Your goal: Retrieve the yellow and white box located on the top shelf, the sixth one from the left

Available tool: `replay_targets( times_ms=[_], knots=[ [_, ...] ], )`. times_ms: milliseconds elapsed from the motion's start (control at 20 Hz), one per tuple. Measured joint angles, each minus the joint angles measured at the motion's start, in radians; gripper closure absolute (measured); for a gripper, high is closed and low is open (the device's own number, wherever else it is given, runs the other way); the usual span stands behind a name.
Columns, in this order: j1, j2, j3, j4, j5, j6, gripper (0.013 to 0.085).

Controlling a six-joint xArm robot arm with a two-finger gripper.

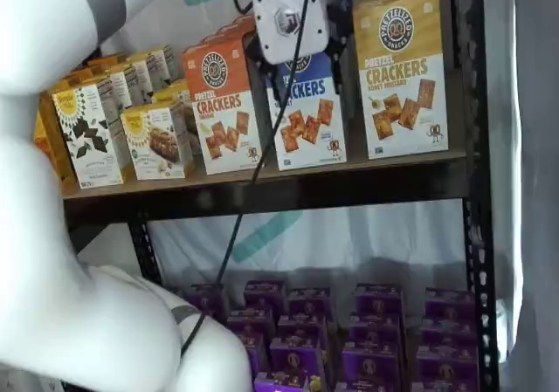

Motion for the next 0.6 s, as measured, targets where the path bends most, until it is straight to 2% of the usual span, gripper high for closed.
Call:
replay_targets(
  times_ms=[350, 600],
  knots=[
    [-0.084, 0.073, -0.045, 0.022, -0.062, -0.082, 0.0130],
    [-0.146, 0.140, -0.094, 0.064, -0.102, -0.141, 0.0130]
  ],
)
